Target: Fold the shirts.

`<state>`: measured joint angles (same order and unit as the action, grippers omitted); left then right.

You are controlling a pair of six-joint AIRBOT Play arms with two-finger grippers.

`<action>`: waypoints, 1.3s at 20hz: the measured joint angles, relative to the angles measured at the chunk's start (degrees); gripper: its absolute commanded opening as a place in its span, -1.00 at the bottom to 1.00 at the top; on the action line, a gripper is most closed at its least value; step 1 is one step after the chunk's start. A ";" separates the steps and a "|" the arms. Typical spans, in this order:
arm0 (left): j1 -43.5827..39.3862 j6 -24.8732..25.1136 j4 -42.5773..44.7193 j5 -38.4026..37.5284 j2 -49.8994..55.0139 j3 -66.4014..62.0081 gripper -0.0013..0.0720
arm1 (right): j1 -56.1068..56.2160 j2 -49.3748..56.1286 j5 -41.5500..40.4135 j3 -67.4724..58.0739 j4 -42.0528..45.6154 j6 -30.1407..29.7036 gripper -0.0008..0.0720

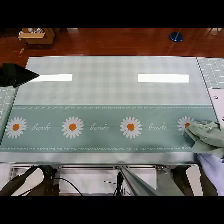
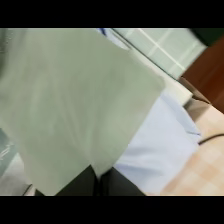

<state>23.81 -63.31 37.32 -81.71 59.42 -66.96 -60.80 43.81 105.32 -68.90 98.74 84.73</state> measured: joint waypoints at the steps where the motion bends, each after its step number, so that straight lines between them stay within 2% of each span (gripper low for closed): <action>1: 0.31 0.17 0.02 0.00 0.00 0.00 -0.51 | -0.13 -0.02 0.26 -0.04 2.89 0.11 -0.93; 5: 2.58 0.59 0.02 0.33 0.00 0.00 -0.51 | -0.42 -0.20 0.74 1.22 12.98 0.48 -0.93; 9: 6.45 0.61 0.02 0.52 0.00 0.00 -0.51 | -0.48 -1.53 0.81 8.63 20.70 -0.85 -0.93; 10: 7.43 0.63 0.02 0.55 0.00 0.00 -0.51 | -0.48 -2.14 0.81 11.39 22.51 -1.46 -0.82; 12: 8.98 0.66 0.02 0.57 0.00 0.00 -0.51 | -0.52 -3.02 0.24 16.68 24.96 -2.71 0.20; 13: 9.49 0.66 0.02 0.61 0.00 0.00 -0.51 | -0.52 -3.28 -0.72 18.78 25.79 -2.86 0.40; 16: 10.29 0.76 0.02 0.66 0.00 0.00 -0.51 | -0.52 -3.69 -5.60 22.36 25.44 -2.05 0.37; 17: 10.40 0.76 0.02 0.66 0.00 0.00 -0.49 | -0.52 -3.76 -8.13 22.58 23.23 -1.60 0.37; 18: 10.43 0.79 0.02 0.66 0.00 0.00 -0.19 | -0.50 -3.82 -11.39 22.25 19.56 -1.25 0.37; 19: 10.23 0.76 -0.02 0.68 0.00 0.00 0.19 | -0.50 -3.85 -15.04 21.46 14.12 -1.09 0.36; 20: 9.73 0.72 -0.24 0.90 0.00 0.00 0.38 | -0.46 -3.72 -19.19 20.35 6.29 -1.09 0.36; 22: 7.43 0.66 -1.55 2.71 0.00 0.00 0.38 | 0.15 -2.29 -27.39 17.68 -12.68 -1.38 0.36; 24: 3.08 0.83 -2.03 7.67 0.17 0.00 0.38 | 3.67 1.75 -33.62 13.75 -31.71 -3.17 0.36; 26: -3.85 0.96 -2.19 15.04 1.25 -0.04 0.38 | 10.25 7.28 -36.04 9.62 -42.01 -4.46 0.36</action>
<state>19.97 -62.35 35.14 -66.67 60.66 -67.00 -50.54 51.09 69.28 -59.29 56.73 80.27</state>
